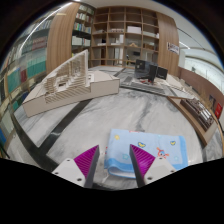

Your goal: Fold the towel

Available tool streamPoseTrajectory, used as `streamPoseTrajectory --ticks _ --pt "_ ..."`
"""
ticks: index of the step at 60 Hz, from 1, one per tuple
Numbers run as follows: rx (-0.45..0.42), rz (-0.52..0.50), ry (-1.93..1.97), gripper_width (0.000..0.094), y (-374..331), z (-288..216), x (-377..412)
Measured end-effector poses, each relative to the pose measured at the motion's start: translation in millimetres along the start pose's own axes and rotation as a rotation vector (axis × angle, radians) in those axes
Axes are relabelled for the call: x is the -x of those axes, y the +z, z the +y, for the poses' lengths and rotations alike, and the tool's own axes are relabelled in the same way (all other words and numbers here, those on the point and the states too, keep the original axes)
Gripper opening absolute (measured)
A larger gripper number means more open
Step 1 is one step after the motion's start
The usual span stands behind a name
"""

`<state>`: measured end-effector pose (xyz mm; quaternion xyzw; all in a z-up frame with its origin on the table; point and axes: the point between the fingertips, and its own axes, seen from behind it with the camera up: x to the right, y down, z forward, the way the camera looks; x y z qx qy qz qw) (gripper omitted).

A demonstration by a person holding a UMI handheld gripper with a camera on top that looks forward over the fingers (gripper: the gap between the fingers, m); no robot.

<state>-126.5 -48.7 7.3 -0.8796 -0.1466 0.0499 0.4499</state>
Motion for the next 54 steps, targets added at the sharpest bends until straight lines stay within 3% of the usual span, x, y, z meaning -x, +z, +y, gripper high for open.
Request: streamPoseTrajectory --ticks 2,4,5,9,18,26,35,44,54 --pt "0.017 0.010 0.004 0.0559 10 3 2" --pt "0.043 0.014 0.006 0.0388 14 13 -1" --pt "0.050 0.018 0.003 0.0391 16 16 -2" --pt "0.008 0.086 -0.035 0.0038 19 10 -15" --pt "-0.022 0.104 -0.073 0.0008 18 10 -15" --pt "-0.036 0.006 0.027 0.0008 3 -14 -19" --pt "-0.122 0.097 0.088 0.0014 -28 -52 -99" --pt "-0.056 0.176 0.124 0.0030 -25 -17 -168" --pt "-0.014 0.135 0.232 0.0035 -20 10 -189"
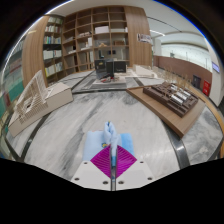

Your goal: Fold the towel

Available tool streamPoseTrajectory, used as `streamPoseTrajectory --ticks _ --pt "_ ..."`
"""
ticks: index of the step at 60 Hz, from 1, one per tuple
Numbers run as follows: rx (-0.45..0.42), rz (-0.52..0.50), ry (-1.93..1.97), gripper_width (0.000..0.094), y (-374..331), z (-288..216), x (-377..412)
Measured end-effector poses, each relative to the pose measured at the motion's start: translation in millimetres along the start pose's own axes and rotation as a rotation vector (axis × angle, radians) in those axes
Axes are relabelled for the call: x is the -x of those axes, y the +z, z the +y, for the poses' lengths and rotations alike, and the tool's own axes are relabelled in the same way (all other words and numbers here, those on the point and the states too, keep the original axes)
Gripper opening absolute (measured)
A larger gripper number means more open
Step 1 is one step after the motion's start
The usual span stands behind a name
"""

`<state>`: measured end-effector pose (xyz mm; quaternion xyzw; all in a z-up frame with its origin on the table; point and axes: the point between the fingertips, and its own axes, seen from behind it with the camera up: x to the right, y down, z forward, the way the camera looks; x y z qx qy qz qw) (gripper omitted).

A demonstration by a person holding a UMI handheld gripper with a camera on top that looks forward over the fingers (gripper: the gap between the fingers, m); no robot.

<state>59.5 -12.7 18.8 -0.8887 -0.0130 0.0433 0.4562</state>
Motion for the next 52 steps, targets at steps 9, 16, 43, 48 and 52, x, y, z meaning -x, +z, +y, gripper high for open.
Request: streamPoseTrajectory --ticks 9,16,43,48,52 --pt "-0.019 0.030 0.024 0.0777 -16 -8 -22" --pt "-0.035 0.000 0.029 0.0819 -48 -11 -21" --pt "-0.206 -0.091 -0.058 0.0837 -202 -22 23" --pt "-0.245 -0.098 -0.040 0.0837 -215 -22 26" --pt "-0.247 -0.124 -0.013 0.0838 -218 -15 33"
